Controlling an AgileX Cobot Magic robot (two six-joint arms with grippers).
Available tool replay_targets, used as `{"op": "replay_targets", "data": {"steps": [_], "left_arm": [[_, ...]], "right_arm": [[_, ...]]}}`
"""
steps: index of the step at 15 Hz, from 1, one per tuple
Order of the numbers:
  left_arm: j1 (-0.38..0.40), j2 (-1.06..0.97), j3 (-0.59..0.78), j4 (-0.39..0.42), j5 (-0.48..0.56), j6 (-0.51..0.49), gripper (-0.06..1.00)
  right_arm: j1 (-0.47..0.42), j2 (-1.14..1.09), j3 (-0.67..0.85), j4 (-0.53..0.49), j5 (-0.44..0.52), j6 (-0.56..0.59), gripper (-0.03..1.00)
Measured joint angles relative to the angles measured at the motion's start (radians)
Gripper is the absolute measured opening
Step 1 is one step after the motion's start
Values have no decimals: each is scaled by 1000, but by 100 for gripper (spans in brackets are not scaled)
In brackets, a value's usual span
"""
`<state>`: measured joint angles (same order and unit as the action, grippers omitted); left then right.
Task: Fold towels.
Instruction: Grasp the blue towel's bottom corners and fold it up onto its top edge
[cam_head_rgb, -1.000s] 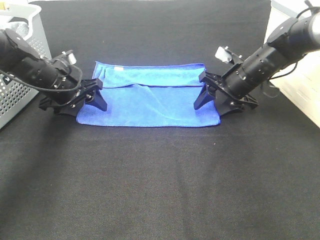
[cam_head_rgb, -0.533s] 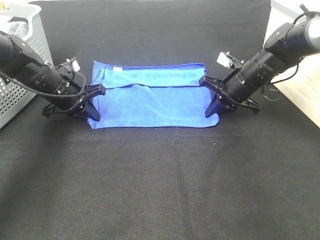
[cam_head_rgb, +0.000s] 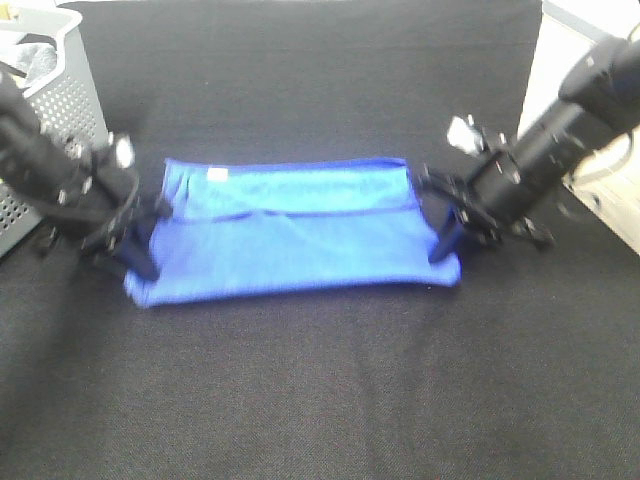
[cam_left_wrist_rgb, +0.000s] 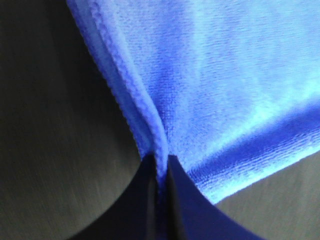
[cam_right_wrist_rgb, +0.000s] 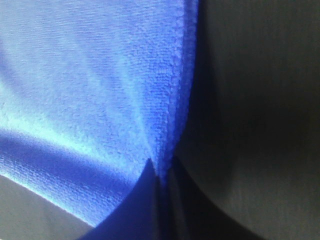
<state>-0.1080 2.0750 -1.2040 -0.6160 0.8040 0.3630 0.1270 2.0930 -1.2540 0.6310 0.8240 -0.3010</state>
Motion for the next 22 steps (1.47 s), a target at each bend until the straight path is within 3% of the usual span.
{"op": "replay_targets", "data": {"steps": [3, 7, 10, 16, 22], "left_arm": [[-5, -67, 156, 0, -46, 7, 1], [-5, -129, 157, 4, -79, 9, 1], [-5, -141, 73, 14, -110, -26, 1], [38, -40, -157, 30, -131, -47, 1], [37, 116, -315, 33, -131, -47, 3]], "right_arm": [[0, -64, 143, 8, -41, -22, 0], [0, -92, 142, 9, -71, -32, 0], [0, -85, 50, 4, -71, -46, 0], [1, 86, -304, -33, -17, -47, 0], [1, 215, -424, -48, -68, -47, 2]]}}
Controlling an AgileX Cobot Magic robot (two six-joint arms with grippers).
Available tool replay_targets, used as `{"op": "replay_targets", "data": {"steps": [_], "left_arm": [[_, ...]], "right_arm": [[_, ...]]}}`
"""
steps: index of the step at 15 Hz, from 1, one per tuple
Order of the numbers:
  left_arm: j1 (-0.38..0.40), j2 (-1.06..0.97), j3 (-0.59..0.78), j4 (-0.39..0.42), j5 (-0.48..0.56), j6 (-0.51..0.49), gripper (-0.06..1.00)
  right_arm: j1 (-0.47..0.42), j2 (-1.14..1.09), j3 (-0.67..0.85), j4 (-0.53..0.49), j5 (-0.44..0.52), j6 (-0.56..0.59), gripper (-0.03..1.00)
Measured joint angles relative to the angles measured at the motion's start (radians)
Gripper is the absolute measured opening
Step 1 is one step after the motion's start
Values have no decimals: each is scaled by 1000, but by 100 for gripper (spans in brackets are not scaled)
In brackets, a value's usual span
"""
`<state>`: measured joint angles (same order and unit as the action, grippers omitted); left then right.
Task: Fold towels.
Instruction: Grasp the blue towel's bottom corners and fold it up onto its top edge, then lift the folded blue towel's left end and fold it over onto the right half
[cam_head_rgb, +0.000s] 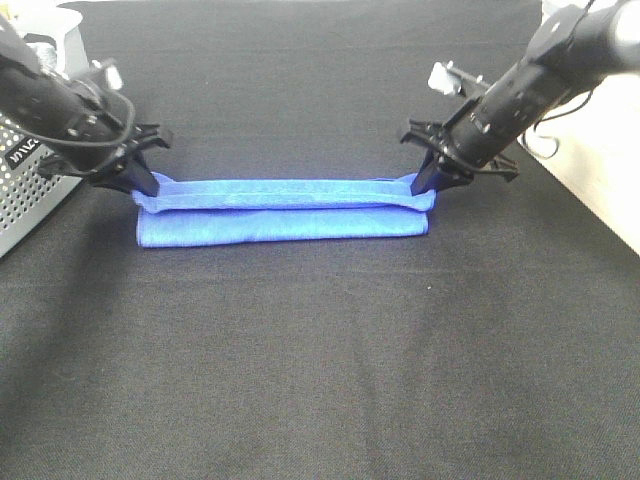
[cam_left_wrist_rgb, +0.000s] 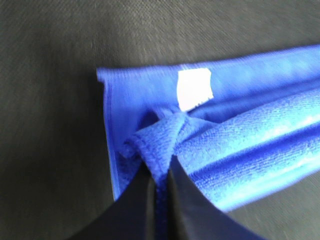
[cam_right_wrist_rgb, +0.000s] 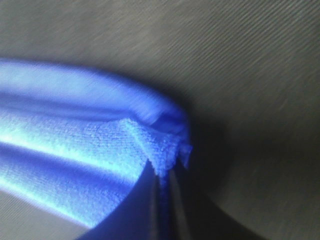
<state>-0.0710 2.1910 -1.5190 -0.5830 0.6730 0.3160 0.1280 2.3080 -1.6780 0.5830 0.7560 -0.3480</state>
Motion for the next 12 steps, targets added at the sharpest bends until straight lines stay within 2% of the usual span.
{"op": "replay_targets", "data": {"steps": [1, 2, 4, 5, 7, 9, 12], "left_arm": [[0, 21, -15, -2, 0, 0, 9], [0, 36, -25, -3, -7, 0, 27], [0, 35, -27, -3, -34, 0, 58], [1, 30, -27, -3, -44, 0, 70], [6, 20, -27, -3, -43, -8, 77], [14, 21, -27, 2, -12, -20, 77], [7, 58, -27, -3, 14, -23, 78]], "right_arm": [[0, 7, 0, -3, -14, 0, 9], [-1, 7, 0, -9, -31, 0, 31], [-1, 7, 0, -17, -24, 2, 66], [-1, 9, 0, -21, 1, 3, 77], [-1, -6, -4, -43, 59, 23, 86], [-1, -28, -6, -78, 108, 59, 87], [-1, -40, -8, -98, 129, 74, 88]]}}
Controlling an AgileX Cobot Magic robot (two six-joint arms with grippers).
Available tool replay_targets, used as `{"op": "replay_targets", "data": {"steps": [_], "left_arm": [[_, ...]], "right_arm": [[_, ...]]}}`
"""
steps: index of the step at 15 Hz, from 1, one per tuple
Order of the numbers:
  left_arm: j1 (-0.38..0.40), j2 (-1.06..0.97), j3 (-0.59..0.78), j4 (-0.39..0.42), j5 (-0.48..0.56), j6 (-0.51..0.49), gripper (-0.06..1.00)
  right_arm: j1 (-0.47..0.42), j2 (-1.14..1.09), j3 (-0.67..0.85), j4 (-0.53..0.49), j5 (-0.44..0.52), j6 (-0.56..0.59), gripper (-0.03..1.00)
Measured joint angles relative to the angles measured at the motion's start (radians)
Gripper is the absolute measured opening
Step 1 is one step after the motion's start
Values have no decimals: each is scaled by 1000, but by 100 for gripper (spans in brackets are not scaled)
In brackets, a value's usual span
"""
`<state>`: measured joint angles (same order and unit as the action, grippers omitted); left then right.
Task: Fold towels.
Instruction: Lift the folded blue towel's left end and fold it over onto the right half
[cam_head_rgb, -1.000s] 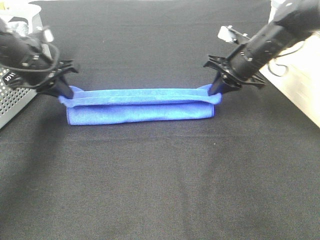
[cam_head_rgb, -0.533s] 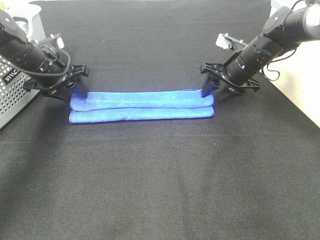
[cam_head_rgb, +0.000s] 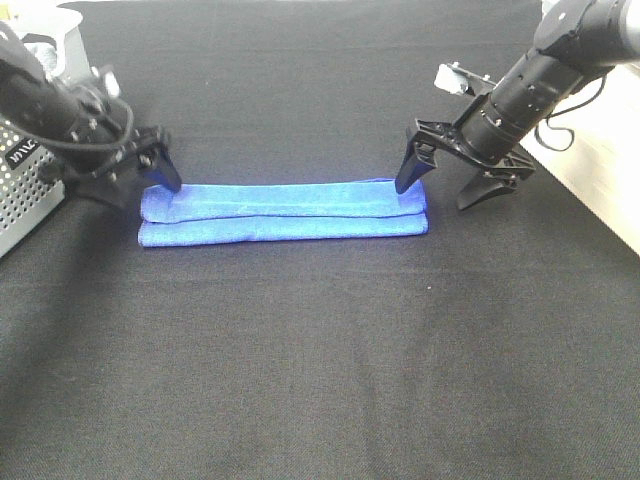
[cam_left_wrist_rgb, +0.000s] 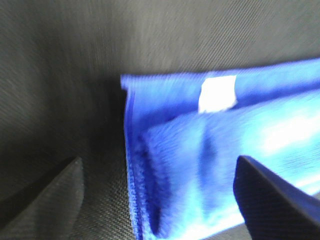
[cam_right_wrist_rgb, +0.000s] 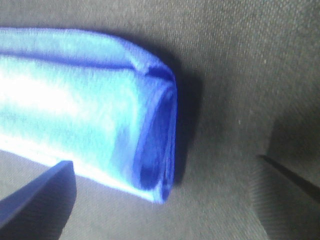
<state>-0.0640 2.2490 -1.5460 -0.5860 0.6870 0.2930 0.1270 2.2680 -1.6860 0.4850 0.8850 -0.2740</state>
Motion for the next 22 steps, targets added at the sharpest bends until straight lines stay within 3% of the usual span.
{"op": "replay_targets", "data": {"steps": [5, 6, 8, 10, 11, 13, 17, 20, 22], "left_arm": [[-44, 31, -2, -2, -13, 3, 77], [-47, 33, -4, -4, -16, -5, 71], [-49, 41, -4, -4, -17, -31, 47], [-49, 46, -4, -3, -17, -37, 11], [-51, 44, -4, 3, -15, -38, 6], [-49, 21, -4, 71, 8, -78, 6], [-38, -123, -5, 372, 61, -266, 6], [-60, -167, -89, 397, 214, -347, 6], [-120, -167, -163, 398, 287, -410, 6]], "right_arm": [[0, 0, 0, 0, 0, 0, 88], [0, 0, 0, 0, 1, 0, 88], [0, 0, 0, 0, 1, 0, 88], [0, 0, 0, 0, 1, 1, 88], [0, 0, 0, 0, 1, 1, 88], [0, 0, 0, 0, 2, 1, 88], [0, 0, 0, 1, 29, 27, 88], [0, -10, 0, 4, 57, 31, 88], [0, -40, 0, 4, 58, 31, 88]]}}
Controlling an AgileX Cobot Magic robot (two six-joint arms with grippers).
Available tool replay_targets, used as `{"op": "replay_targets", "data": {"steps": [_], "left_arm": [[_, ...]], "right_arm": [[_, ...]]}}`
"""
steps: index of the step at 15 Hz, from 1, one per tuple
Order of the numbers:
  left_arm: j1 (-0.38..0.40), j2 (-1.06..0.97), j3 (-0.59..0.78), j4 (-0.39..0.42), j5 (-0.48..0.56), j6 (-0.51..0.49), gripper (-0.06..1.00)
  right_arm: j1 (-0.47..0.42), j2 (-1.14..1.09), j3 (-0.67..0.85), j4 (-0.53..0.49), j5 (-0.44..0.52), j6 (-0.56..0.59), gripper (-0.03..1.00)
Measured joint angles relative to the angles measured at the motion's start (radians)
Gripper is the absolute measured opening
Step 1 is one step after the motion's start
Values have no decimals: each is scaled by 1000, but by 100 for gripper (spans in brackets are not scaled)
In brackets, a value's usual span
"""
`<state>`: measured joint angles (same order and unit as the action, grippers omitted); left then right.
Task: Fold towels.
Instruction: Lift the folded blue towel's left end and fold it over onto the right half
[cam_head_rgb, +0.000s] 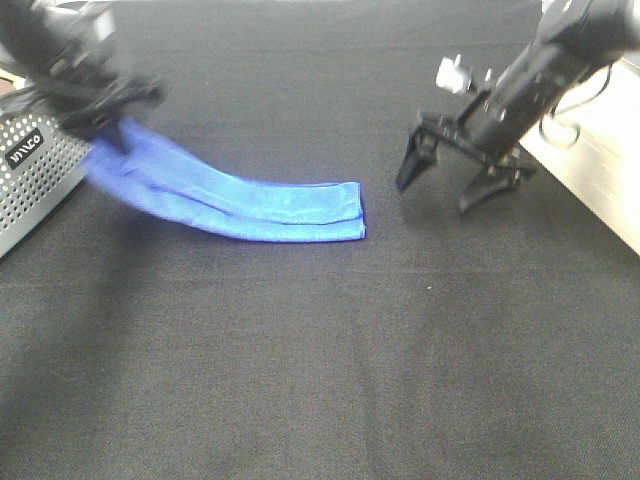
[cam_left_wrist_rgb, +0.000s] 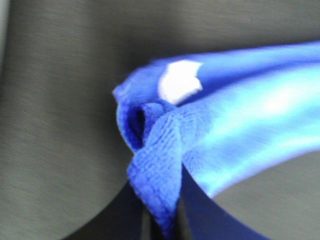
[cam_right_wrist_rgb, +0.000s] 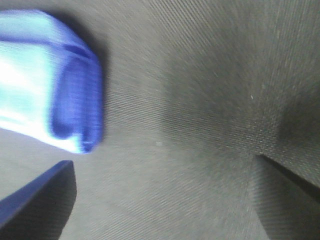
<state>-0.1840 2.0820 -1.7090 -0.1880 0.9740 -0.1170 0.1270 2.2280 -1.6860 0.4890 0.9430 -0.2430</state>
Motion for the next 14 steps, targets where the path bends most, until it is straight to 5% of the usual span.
{"op": "replay_targets", "data": {"steps": [2, 8, 10, 13, 14], "left_arm": [[-104, 17, -87, -14, 21, -86, 6], [-261, 260, -344, -106, 24, -219, 10], [-288, 335, -427, -141, 18, -231, 28], [-308, 370, -464, -223, -37, -234, 69], [-308, 370, -464, -228, -44, -234, 72]], "right_arm": [[0, -50, 0, 1, 3, 0, 88], [0, -89, 0, -5, 51, 42, 88], [0, -89, 0, -10, 55, 53, 88], [0, -89, 0, -56, 58, 74, 88], [0, -89, 0, -58, 59, 74, 88]]}}
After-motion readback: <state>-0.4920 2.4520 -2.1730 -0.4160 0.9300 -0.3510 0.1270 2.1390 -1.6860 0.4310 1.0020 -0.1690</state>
